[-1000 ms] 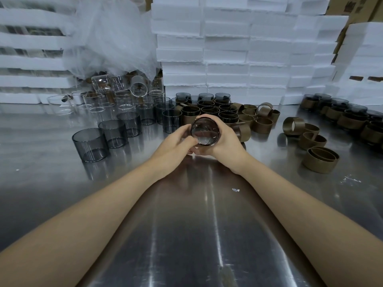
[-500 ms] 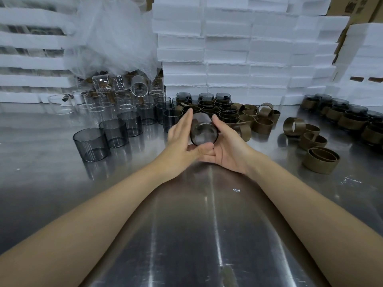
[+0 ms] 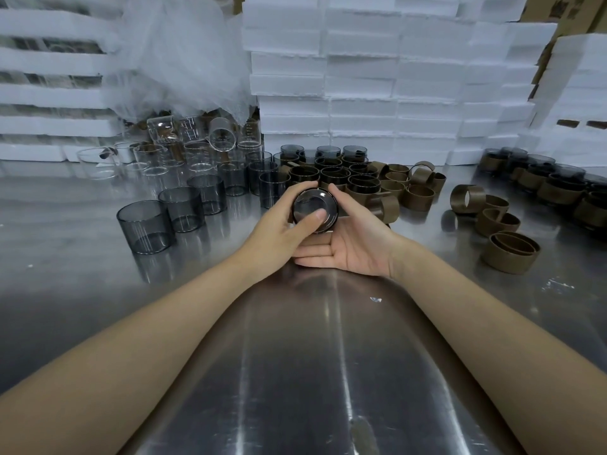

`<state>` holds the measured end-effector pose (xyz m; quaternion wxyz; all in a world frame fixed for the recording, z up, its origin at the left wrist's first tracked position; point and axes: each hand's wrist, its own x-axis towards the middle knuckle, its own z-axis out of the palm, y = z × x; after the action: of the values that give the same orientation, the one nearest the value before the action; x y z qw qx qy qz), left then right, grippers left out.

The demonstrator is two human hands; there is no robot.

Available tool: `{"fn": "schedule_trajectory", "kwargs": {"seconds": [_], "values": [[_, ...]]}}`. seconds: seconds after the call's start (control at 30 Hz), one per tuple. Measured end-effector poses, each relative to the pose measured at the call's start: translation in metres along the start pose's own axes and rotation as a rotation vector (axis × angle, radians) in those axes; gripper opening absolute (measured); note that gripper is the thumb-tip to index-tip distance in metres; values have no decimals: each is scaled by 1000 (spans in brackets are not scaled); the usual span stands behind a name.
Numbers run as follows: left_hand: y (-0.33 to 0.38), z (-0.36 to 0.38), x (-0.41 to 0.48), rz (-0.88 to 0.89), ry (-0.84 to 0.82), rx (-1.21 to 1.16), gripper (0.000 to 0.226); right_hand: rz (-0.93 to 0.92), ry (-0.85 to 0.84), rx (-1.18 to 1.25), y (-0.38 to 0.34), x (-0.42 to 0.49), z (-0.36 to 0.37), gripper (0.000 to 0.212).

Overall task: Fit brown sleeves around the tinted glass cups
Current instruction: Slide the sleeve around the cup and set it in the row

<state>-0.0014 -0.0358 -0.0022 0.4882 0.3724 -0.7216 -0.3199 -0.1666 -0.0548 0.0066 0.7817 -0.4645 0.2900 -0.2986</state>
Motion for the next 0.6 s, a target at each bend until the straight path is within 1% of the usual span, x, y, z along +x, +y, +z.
{"fn": "schedule_trajectory", "kwargs": {"seconds": [0.13,0.23,0.33,0.4,0.43,0.47,0.5,0.57,0.6], "values": [[0,0,1,46,11,38,34,-5,-11,-16,-1,-1,1,78],[1,-1,-1,55,50,24,38,-1,-3,-50,0,-1,1,81],[3,-2,-1,-73,78,-100,50,22,30,-71,-1,-1,0,73],[3,-3,3,-109,75,-127,51,17,36,-54,-1,-2,1,67],[3,-3,3,-104,72,-107,45,8,34,-48,0,-2,1,68],[2,-2,3,-94,72,-71,34,1,30,-46,0,-2,1,70],[2,-2,3,-79,67,-34,30,-1,21,-50,0,-2,0,70],[-3,-3,3,-34,47,22,45,3,-2,-67,0,-2,-1,68],[-4,-3,3,-19,42,38,47,2,-8,-71,0,-3,-1,68]]}}
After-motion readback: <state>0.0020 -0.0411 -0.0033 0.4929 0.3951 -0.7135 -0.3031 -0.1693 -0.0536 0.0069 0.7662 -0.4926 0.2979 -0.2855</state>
